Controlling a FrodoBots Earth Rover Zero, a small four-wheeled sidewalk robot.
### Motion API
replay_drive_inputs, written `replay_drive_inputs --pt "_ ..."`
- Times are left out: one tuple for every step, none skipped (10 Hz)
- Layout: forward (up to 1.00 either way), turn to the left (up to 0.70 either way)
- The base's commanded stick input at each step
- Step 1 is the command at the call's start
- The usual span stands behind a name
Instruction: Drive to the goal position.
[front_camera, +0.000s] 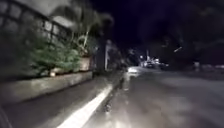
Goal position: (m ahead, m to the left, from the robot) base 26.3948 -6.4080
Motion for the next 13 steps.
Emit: replay_drive_inputs --pt "0.50 -0.50" --pt "0.50 -0.50" --pt "0.50 -0.50" --pt "0.50 0.00" --pt "0.50 0.00" --pt "0.50 0.00" --pt "0.50 0.00" --pt "0.50 0.00" --pt "0.50 0.00" --pt "0.50 0.00" --pt "0.50 0.00" --pt "0.50 0.00" --pt "0.50 0.00"
